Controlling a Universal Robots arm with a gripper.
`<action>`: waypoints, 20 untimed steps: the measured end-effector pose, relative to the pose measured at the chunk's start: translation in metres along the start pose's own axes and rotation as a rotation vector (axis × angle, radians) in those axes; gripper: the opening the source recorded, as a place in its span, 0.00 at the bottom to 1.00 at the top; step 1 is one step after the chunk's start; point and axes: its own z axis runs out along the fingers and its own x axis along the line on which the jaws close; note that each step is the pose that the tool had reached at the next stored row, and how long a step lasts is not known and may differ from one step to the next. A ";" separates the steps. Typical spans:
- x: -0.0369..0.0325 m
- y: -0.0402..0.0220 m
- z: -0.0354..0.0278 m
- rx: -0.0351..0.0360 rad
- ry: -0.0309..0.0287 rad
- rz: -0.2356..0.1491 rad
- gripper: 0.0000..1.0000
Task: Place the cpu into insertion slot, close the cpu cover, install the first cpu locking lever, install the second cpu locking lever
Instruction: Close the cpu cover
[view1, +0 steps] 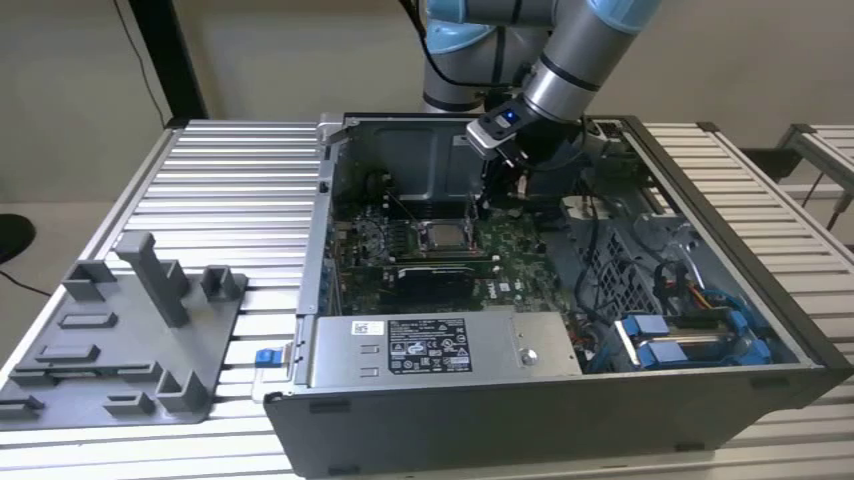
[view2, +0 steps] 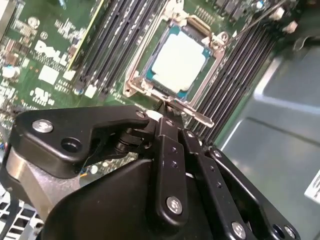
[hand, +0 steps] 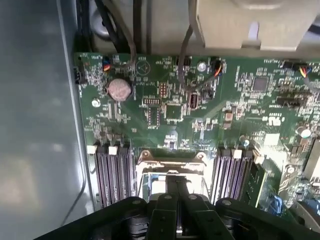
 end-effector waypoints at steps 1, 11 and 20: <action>0.0000 -0.0022 0.0007 0.0000 0.0000 0.000 0.00; 0.0000 -0.0128 0.0043 -0.0002 0.0001 0.000 0.00; 0.0001 -0.0476 0.0224 -0.0042 0.0002 0.000 0.00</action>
